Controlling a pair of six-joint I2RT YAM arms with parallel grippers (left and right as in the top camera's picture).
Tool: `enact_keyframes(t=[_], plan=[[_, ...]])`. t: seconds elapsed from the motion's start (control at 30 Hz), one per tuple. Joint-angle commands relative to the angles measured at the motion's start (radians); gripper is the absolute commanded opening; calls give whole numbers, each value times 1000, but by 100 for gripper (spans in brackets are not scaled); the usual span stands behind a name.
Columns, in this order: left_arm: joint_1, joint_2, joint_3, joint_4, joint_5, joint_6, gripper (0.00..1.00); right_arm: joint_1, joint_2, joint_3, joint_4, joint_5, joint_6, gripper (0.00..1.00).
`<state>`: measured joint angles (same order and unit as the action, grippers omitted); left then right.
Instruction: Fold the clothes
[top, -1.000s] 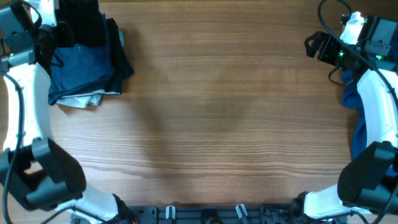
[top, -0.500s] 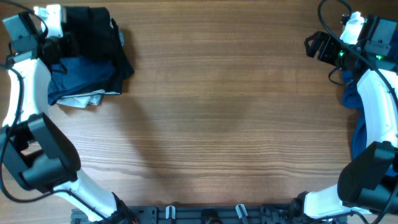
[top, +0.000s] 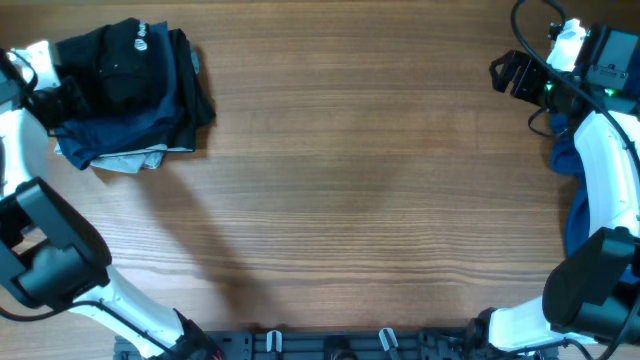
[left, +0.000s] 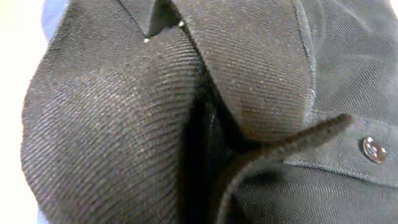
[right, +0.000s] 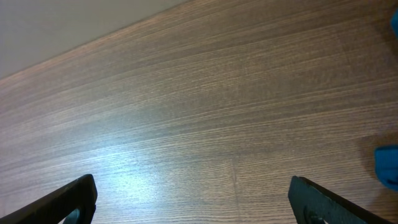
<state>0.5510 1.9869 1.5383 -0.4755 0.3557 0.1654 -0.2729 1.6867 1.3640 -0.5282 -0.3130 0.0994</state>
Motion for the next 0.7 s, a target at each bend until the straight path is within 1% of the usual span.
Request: enact_keyframes(t=[0.0,0.07,0.1,0.13,0.17,0.23,0.27,0.37,0.47,0.5,0.53,0.57,0.6,0.63,0.67], plan=[[18,-14,26,6,-59,-70,4,3,12,4,0,6,-11,99],[18,-14,26,-3,-61,-70,4,3,12,4,0,6,-10,100],[18,-14,26,-8,-71,-71,6,3,12,4,0,6,-11,100],[18,-14,26,-14,-100,-80,14,3,12,4,0,6,-11,100],[18,-14,26,-16,-134,-104,49,3,12,4,0,6,-10,99],[19,-28,26,-14,-160,-127,90,3,12,4,0,6,-11,100],[19,-47,30,-12,-160,-133,99,3,12,4,0,6,-11,100],[19,-130,65,-13,-169,-187,99,3,12,4,0,6,-10,99],[19,-234,96,-10,-170,-294,99,3,12,4,0,6,-10,99],[19,-268,97,-4,-161,-345,93,3,12,4,0,6,-10,100],[19,-292,97,-1,-135,-391,83,3,12,4,0,6,-10,100],[18,-305,97,4,-88,-419,63,3,12,4,0,6,-11,100],[19,-306,97,14,-21,-438,36,3,12,4,0,6,-11,100],[18,-301,97,17,17,-440,16,3,12,4,0,6,-11,100],[16,-289,97,19,47,-440,9,3,12,4,0,6,-10,99]])
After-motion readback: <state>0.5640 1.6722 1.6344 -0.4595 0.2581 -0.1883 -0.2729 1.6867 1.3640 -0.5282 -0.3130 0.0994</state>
